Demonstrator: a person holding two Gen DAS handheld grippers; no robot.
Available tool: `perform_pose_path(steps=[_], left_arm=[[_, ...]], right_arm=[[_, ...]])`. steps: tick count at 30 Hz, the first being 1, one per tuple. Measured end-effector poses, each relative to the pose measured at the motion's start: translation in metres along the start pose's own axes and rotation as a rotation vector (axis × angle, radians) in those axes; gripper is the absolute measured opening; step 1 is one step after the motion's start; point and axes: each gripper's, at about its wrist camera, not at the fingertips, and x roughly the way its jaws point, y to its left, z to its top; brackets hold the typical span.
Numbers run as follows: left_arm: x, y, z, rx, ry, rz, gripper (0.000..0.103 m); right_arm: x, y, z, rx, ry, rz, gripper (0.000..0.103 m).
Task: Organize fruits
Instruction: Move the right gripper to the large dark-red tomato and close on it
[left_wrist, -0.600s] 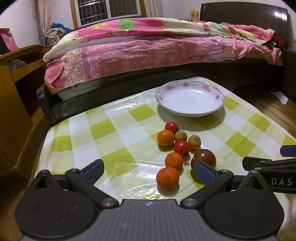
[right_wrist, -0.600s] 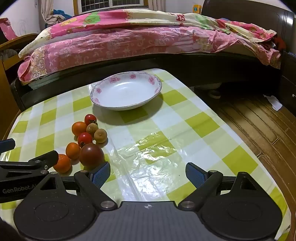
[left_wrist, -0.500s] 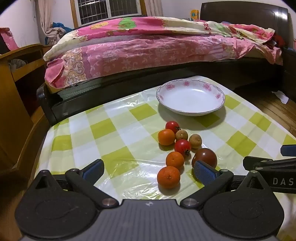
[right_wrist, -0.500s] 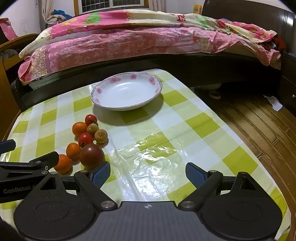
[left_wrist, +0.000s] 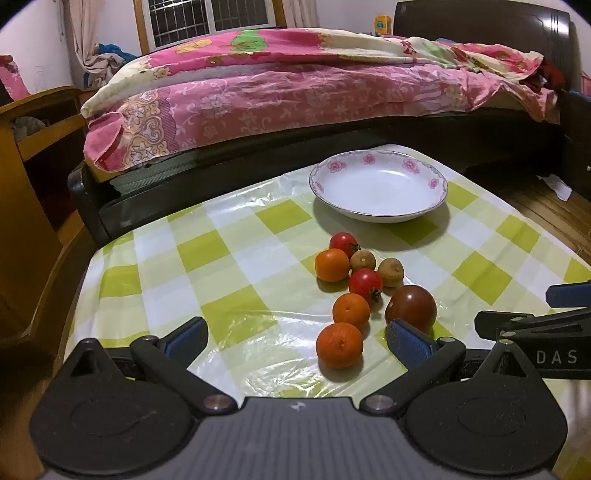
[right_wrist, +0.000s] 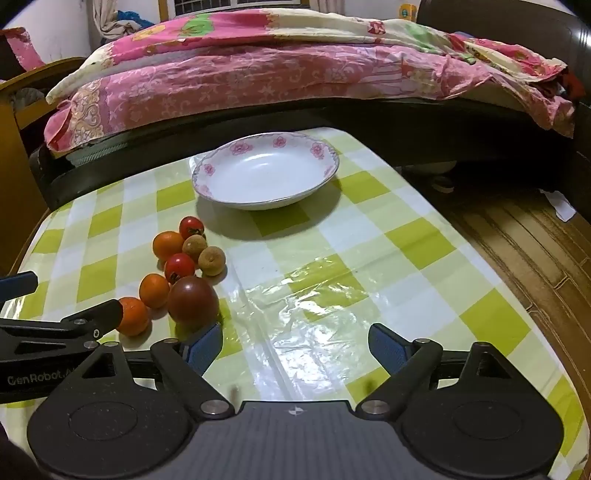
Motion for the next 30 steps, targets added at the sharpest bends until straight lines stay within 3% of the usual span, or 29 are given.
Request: perform_pose_path(steps=[13,30], left_arm=[[0.004,0.005,-0.003,0.017,0.015,-0.028,0.103],[0.008,0.02,-0.003,0.041,0.015,-0.048,0.103]], right_arm=[[0.014,0.005,0.004,-0.051,0.036,0.072,0.08],[0.034,0.024,0.024,-0.243,0.018,0.222,0.078]])
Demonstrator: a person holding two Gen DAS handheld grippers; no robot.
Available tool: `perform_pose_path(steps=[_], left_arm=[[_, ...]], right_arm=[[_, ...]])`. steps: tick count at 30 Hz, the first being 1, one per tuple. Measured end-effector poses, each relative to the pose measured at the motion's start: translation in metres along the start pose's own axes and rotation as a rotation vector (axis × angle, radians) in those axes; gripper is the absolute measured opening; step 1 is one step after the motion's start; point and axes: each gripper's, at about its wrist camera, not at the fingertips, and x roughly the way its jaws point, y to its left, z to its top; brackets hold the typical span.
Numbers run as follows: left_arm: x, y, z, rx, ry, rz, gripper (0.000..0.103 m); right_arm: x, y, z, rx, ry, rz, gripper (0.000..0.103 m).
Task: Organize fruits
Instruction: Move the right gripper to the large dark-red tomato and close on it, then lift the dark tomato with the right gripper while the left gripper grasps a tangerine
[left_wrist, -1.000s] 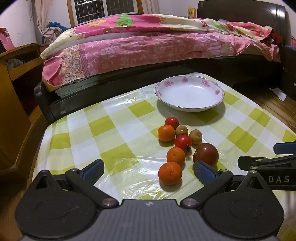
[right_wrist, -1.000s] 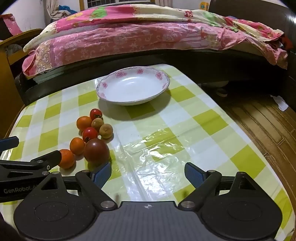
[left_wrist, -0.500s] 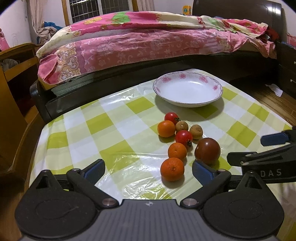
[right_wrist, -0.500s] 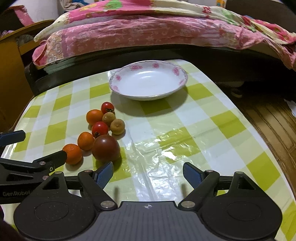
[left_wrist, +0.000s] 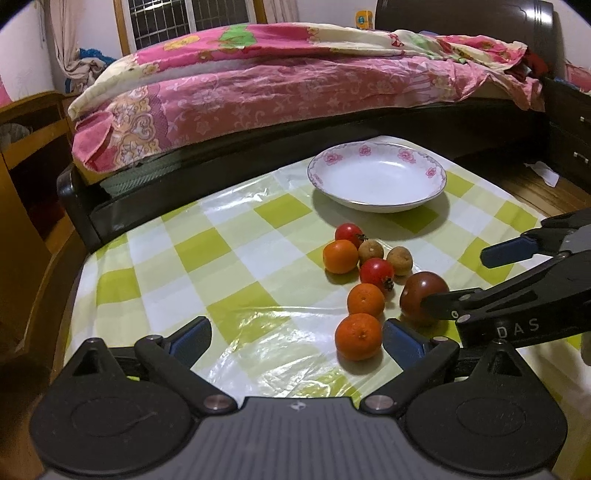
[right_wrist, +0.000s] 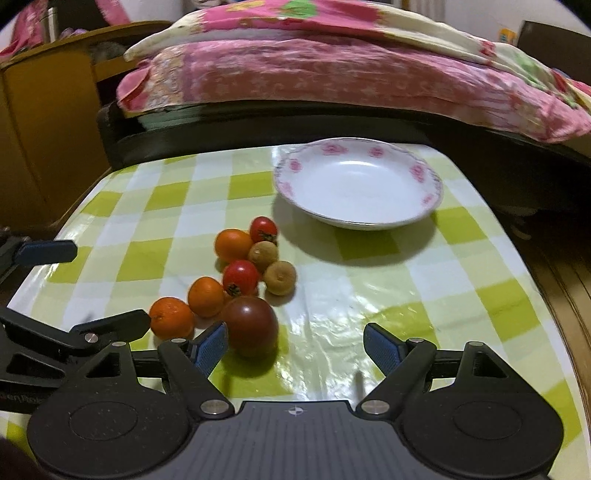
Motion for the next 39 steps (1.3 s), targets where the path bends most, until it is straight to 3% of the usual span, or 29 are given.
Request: perform_pose_path(steps=[8,18,22,25,30,39], left_arm=[[0.006,0.004,-0.003,0.009,0.013,-0.012,0.103],[0.014,-0.016,-0.005,0.092,0.015,-0.042,0.103],[0.023,-0.02,-0.004,0.096,0.031,-0.056,0.103],[0.03,-0.021,-0.003,0.083,0.043,-0.071,0.095],[0.041,-0.023,0.0,0.043,0.082,-0.119,0.064],[0.042,-0.028,0.001,0.03,0.084,-0.144,0.047]], right_arm=[[0.017,0.004,0.007,-0.047,0.041,0.06,0.072],[0.031,0.007,0.009,-0.046,0.091,0.1,0.037],[0.028,0.0,0.008,-0.015,0.1,0.112,0.037],[0.026,-0.005,0.007,0.006,0.102,0.103,0.036],[0.023,-0.013,0.005,0.033,0.101,0.094,0.036],[0.022,-0.019,0.003,0.051,0.099,0.101,0.037]])
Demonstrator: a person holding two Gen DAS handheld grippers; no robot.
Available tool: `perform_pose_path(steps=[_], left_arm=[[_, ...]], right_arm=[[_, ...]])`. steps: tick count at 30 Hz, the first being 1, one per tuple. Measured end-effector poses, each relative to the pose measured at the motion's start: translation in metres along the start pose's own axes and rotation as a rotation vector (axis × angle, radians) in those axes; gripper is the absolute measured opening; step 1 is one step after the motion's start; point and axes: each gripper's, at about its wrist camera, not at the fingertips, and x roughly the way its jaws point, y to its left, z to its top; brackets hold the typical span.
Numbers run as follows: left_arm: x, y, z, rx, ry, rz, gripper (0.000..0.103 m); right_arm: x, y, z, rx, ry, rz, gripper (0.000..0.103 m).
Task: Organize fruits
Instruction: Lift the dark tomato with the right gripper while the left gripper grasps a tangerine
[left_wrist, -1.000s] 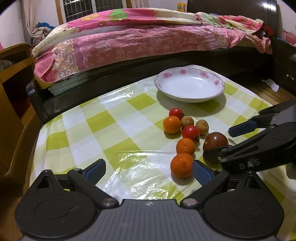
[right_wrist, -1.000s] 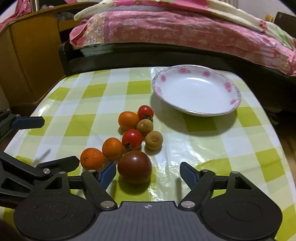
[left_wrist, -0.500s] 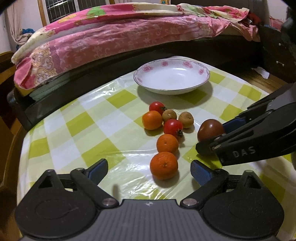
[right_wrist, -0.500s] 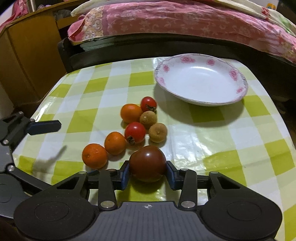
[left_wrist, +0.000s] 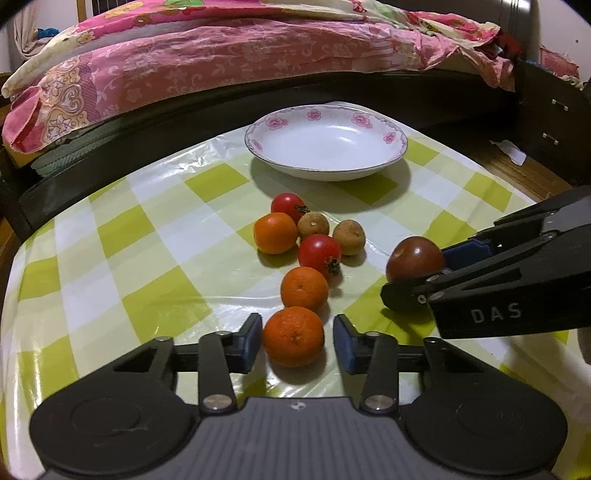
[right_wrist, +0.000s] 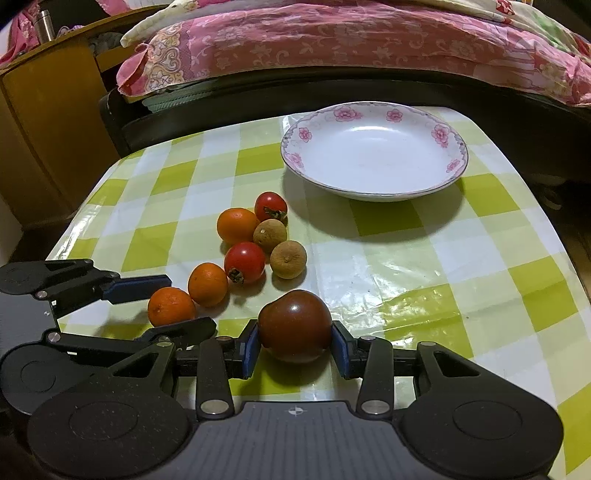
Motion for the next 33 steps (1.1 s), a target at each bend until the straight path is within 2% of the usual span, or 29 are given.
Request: perform_pose_path(steps=[6,17,24,33], left_arm=[[-0.002,0.0003,0.0012,-0.002,0.011,0.01,0.041],[-0.0032,-0.0019,-0.0013,0.012,0.009,0.022,0.041],[-0.0037,-0.0026,-0.0025,0.015,0.008,0.036,0.045],[-0.0045,-0.0012,-0.0002,0.007,0.023,0.029,0.04]], right_arm=[[0.0012,0.001,-0.0002,-0.015,-0.004,-0.005,0.037],[0.0028,0.0009,0.0004,-0.018,-0.004,-0.007,0.039],[0.0031,0.0035,0.0004,-0.035,-0.007,-0.021,0.037],[0.0015,0.0039,-0.0003,-0.022,-0.01,-0.034,0.036]])
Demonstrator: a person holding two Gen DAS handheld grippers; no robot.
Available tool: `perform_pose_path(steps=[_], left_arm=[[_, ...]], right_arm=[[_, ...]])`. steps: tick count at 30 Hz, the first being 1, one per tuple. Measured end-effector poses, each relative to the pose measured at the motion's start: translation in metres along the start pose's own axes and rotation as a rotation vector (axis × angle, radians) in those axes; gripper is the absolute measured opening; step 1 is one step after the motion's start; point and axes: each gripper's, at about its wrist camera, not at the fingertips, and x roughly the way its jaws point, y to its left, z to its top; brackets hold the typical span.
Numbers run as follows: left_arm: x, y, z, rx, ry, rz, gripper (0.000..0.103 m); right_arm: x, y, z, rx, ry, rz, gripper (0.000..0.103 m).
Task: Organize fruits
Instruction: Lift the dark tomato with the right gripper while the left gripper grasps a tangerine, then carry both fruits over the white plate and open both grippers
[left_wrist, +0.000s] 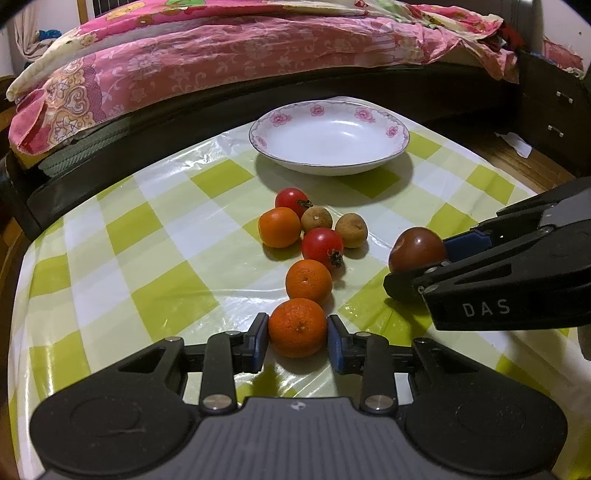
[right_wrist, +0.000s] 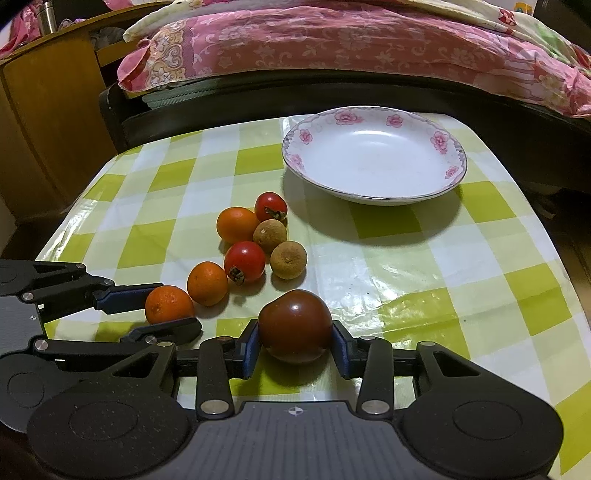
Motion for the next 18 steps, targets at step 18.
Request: perform_pose_path(steps=[18], left_arm=[[-0.008,0.0,0.027,-0.038,-0.035,-0.027,0.04]], right_arm=[[-0.017,-0.01,0.008,0.066,-0.028,0.016,0.036]])
